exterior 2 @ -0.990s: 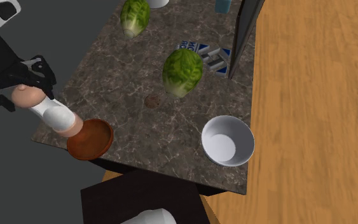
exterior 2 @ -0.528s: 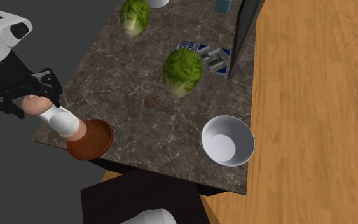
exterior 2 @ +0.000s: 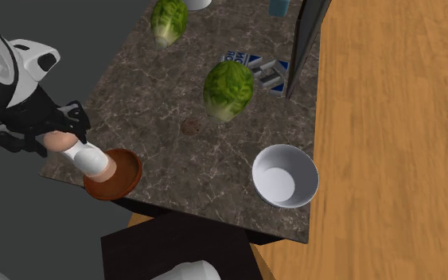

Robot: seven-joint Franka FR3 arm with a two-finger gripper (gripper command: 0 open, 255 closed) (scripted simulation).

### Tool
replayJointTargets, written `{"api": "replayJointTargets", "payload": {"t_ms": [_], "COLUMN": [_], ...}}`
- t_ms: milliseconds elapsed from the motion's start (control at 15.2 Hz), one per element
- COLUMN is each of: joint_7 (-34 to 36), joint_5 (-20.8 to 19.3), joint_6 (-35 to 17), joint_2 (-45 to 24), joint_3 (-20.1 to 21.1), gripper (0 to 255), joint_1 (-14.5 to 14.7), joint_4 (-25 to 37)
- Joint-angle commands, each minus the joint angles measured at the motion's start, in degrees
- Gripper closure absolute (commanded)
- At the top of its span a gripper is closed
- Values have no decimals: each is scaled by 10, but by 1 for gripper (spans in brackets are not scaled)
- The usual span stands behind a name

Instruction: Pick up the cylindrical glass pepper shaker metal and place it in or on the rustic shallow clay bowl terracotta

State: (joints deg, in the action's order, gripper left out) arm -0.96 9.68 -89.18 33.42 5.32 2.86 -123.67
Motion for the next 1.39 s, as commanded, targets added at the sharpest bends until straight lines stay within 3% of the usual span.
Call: {"api": "replayJointTargets", "payload": {"t_ms": [0,594,1122,1188,1320], "joint_7": [-2,-11,-11,-11,-11], "joint_5": [0,5,5,5,5], "joint_6": [-14,-84,-84,-84,-84], "joint_2": [4,14,14,14,14], "joint_3": [0,5,5,5,5], "gripper": [255,255,255,0,0], "joint_1": [0,1,1,1,1], "joint_4": [-18,-98,-98,-98,-98]}}
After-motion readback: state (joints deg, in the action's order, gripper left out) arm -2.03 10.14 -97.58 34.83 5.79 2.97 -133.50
